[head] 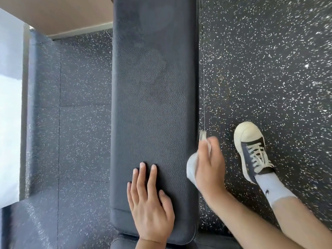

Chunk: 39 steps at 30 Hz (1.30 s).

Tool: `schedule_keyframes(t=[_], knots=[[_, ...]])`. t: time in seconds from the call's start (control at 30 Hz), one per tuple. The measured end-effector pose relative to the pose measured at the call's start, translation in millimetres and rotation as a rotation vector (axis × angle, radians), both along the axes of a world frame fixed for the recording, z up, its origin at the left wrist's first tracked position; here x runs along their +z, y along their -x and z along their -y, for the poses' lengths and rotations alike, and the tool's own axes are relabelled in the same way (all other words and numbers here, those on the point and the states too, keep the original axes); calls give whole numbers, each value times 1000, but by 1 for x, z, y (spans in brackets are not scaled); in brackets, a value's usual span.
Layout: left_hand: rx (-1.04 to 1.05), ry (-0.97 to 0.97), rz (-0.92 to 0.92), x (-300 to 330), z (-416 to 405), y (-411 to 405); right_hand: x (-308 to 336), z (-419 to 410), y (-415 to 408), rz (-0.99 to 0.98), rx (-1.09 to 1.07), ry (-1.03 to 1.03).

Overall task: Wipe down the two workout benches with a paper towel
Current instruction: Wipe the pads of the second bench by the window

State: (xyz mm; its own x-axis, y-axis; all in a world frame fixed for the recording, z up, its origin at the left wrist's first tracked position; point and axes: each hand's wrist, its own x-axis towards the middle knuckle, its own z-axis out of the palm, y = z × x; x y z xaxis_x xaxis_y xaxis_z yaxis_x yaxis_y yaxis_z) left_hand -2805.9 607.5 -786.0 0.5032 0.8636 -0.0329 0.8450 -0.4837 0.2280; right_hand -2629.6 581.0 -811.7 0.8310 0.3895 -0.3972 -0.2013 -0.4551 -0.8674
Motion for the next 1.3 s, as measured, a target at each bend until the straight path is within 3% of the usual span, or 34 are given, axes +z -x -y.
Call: schedule_keyframes(t=[0.2, 0.37, 0.6, 0.7, 0.83, 0.93, 1.07, 1.3], knots=[[4, -7, -9, 0, 0, -1, 3, 66, 68, -69, 29, 74], [4, 2, -13, 1, 1, 0, -6, 5, 8, -123, -63, -39], [3, 2, -19, -2, 1, 3, -3, -72, -65, 77, -149, -115], [8, 2, -9, -2, 1, 3, 13, -60, -51, 441, 94, -155], [6, 6, -14, -2, 1, 4, 28, -62, -23, 878, 659, -41], [16, 6, 0, -1, 1, 5, 37, -82, -7, 919, 862, 25], [11, 18, 25, 2, -1, 3, 39, -123, -3, 987, 1069, -68], [89, 126, 124, 17, -9, 4, 43, -210, -11, 1038, 1167, -169]])
